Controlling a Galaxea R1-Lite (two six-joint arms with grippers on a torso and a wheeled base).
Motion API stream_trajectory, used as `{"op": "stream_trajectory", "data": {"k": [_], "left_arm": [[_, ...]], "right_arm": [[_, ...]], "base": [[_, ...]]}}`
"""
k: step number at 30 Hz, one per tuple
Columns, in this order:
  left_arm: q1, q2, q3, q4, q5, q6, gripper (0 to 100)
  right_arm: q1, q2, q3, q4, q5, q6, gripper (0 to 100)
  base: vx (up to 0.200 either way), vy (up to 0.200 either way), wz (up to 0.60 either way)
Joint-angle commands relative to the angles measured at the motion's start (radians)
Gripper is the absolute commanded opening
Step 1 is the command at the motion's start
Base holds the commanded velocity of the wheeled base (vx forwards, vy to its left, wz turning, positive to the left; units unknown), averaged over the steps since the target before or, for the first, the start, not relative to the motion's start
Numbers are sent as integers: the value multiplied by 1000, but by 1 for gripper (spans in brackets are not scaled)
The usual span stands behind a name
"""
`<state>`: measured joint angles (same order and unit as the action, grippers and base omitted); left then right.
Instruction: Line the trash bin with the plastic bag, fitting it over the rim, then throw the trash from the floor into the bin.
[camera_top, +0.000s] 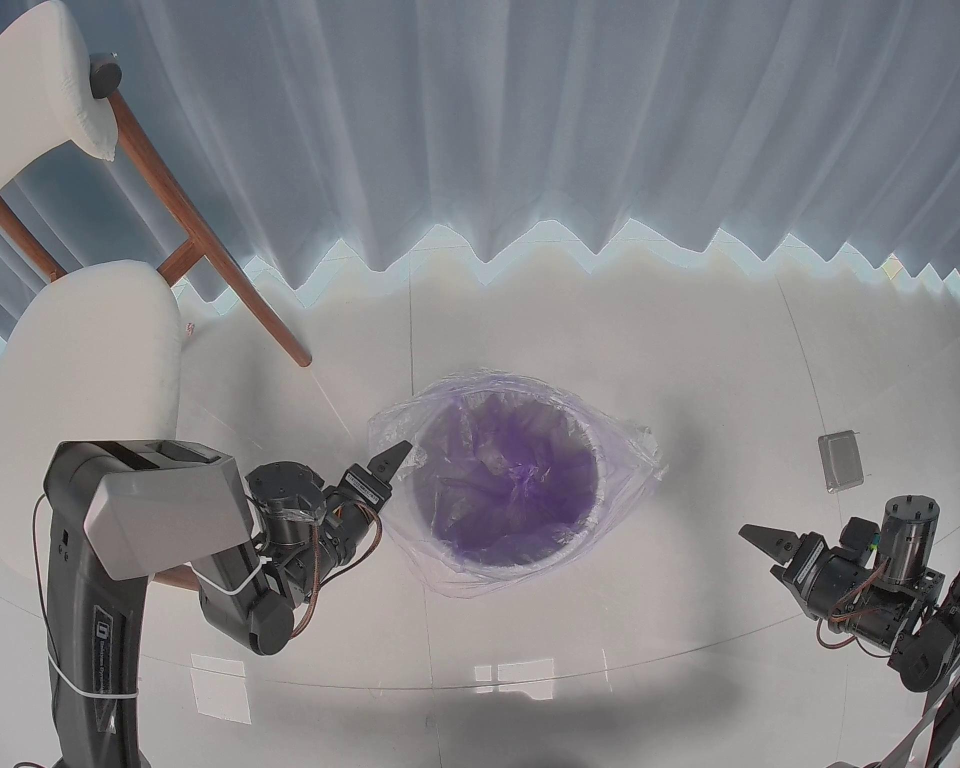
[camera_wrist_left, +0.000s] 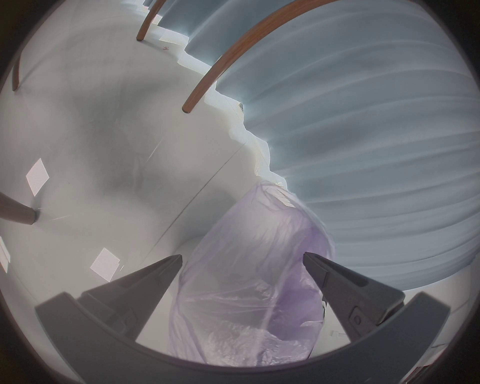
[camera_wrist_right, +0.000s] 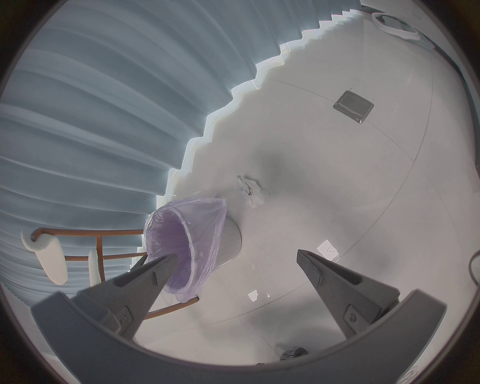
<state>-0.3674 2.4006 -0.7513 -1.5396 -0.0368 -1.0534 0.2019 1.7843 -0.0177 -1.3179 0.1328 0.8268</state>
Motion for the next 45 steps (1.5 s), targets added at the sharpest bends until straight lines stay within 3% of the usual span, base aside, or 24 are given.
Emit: {"op": "stream_trajectory", "data": {"k": [1, 22, 35, 45], "left_arm": [[1, 32, -42, 27, -2, -2, 0], [2, 11, -97, 39, -2, 12, 0], [-50, -12, -43, 55, 14, 216, 0], [-166, 11, -45, 76, 107, 337, 0]], "right_arm": [[2, 1, 16, 2, -1, 0, 100], [5, 23, 16, 0, 1, -2, 100], [7, 23, 16, 0, 1, -2, 100], [7, 21, 16, 0, 1, -3, 100]], "base": [[0, 0, 0], [0, 0, 0], [0, 0, 0], [0, 0, 0]]}}
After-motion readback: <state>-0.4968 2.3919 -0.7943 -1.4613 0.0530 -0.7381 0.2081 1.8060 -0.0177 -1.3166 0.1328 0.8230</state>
